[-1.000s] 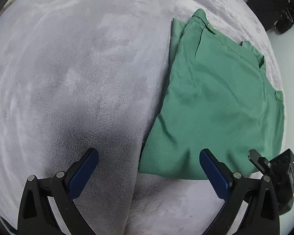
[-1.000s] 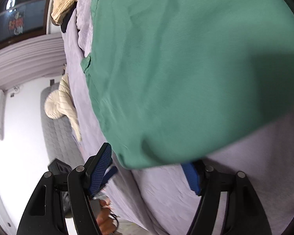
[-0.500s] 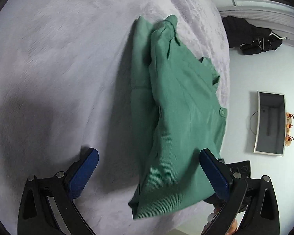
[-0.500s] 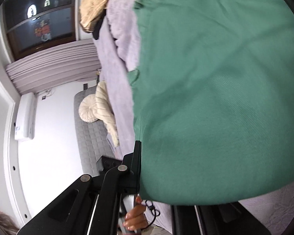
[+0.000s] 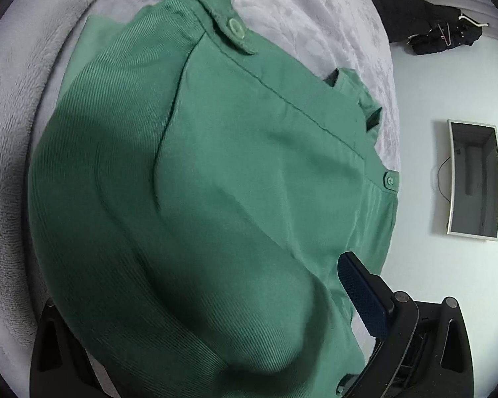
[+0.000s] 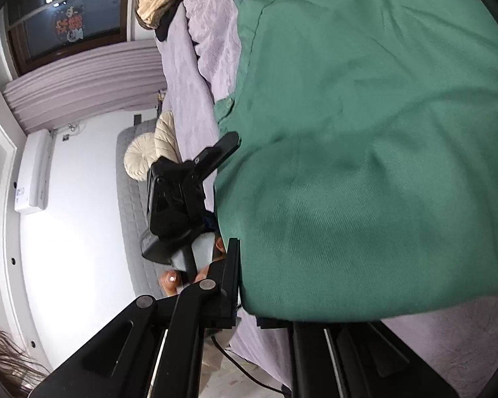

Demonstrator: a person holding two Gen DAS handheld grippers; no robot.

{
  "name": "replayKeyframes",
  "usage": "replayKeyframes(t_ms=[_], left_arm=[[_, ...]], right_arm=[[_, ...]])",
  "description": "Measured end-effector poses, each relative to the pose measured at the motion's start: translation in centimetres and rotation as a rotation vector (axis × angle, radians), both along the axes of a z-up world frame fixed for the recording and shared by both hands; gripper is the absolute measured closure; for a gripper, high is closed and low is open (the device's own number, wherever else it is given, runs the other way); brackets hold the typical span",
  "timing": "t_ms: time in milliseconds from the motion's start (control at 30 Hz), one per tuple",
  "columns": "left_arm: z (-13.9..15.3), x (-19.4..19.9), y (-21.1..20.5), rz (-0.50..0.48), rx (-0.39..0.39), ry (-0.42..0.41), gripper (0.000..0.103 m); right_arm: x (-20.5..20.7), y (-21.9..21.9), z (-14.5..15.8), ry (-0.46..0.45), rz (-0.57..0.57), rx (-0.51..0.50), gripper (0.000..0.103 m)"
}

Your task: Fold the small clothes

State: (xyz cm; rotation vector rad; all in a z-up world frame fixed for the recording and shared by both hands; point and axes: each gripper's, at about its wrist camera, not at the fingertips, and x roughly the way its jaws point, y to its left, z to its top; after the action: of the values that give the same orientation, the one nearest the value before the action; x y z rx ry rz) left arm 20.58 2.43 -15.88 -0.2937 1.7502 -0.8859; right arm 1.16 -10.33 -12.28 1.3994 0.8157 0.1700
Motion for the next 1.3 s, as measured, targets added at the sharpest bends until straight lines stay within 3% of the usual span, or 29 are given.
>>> replayKeyframes(t_ms=[100, 167, 233, 267, 300, 333, 467, 567, 700, 1067, 1200, 1300], left_arm=[[0.0, -0.1, -0.2, 0.002, 0.021, -0.02, 0.004], [0.3, -0.2, -0.2, 0.002, 0.057, -0.056, 0.017], [0.7, -0.3, -0.2, -0.021, 0.107, -0.102, 0.049], [0.8, -0.2, -0.2, -0.027, 0.112, -0.111, 0.055], [0.9, -0.1, -0.1, -0.024, 0.11, -0.113, 0.069], [1.2, 0.0, -0.2, -0.017, 0.107, -0.118, 0.077], [3.7, -0.6, -0.6, -0.017, 0.115, -0.202, 0.081], [6.1, -1.3, -1.3, -0.024, 0.104, -0.265, 0.081], [9.4, -2.1, -2.4, -0.023, 0.061, -0.315, 0.081], [17.0, -8.3, -12.7, -0.209, 0.054, -0.535, 0.081], [18.7, -11.9, -18.6, -0.309, 0.073, -0.61, 0.081], [18.7, -15.2, -23.3, -0.398, 0.092, -0.675, 0.081]], right_arm=[[-1.1, -0.4, 0.7, 0.072, 0.104, -0.056, 0.09], [-2.2, -1.2, 1.5, 0.112, 0.161, -0.095, 0.09], [-3.1, -2.5, 2.7, 0.128, 0.184, -0.147, 0.09], [-3.4, -3.3, 3.2, 0.137, 0.183, -0.185, 0.09], [-3.5, -4.2, 3.8, 0.148, 0.172, -0.227, 0.09], [-3.4, -5.2, 4.4, 0.158, 0.154, -0.274, 0.09], [-1.0, -8.6, 5.6, 0.179, 0.11, -0.483, 0.095], [1.7, -9.1, 4.2, 0.222, 0.154, -0.618, 0.095], [3.7, -8.6, -1.3, 0.316, 0.194, -0.59, 0.098], [1.7, -10.6, -2.7, 0.225, 0.145, -0.472, 0.101], [0.3, -12.0, -3.3, 0.174, 0.122, -0.343, 0.1], [-2.7, -14.0, -2.5, 0.152, 0.073, -0.299, 0.1]])
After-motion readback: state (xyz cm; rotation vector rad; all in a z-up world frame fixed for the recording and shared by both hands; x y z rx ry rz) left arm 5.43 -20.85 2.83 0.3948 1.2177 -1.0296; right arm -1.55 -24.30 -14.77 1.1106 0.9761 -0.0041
